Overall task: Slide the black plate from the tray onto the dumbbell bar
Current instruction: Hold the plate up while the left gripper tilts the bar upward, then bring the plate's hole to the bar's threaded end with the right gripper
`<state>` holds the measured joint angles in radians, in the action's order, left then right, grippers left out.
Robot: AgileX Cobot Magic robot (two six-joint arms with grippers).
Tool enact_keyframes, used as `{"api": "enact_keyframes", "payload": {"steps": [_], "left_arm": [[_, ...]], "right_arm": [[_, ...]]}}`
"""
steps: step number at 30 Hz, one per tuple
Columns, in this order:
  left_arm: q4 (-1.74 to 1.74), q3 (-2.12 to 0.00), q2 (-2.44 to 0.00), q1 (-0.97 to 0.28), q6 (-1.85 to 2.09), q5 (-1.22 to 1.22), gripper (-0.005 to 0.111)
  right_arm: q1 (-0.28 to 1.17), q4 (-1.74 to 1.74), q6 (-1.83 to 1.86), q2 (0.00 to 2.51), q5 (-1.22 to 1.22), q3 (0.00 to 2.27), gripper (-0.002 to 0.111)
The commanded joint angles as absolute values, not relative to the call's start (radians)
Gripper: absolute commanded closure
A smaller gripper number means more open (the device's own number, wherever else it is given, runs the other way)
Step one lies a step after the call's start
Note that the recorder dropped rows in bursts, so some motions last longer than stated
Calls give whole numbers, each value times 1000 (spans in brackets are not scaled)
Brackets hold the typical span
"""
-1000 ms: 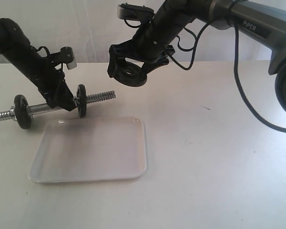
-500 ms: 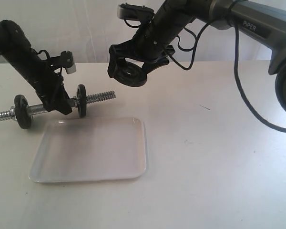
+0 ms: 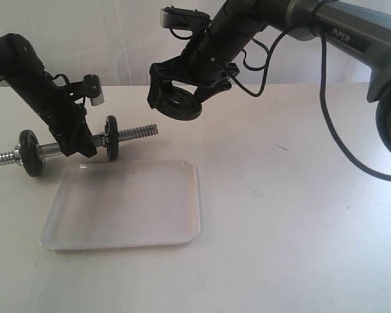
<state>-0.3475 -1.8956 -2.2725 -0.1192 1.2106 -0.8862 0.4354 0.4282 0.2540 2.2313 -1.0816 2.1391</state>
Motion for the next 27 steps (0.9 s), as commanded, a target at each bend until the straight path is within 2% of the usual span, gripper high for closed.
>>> {"api": "enact_keyframes", "payload": {"steps": [1, 13, 18, 27], "left_arm": [[-365, -1896, -2245, -131, 1192, -904, 107], [-426, -1896, -2117, -129, 1151, -930, 107], [-449, -1896, -2095, -129, 1151, -955, 107], [-464, -1896, -2093, -129, 1151, -995, 107]], "right_arm": [[428, 458, 267, 2197, -1047, 2142, 108], [319, 613, 320, 2191, -1099, 2142, 108], [308, 766, 399, 2191, -1104, 2142, 108], [318, 842, 423, 2208, -1097, 2140, 108]]}}
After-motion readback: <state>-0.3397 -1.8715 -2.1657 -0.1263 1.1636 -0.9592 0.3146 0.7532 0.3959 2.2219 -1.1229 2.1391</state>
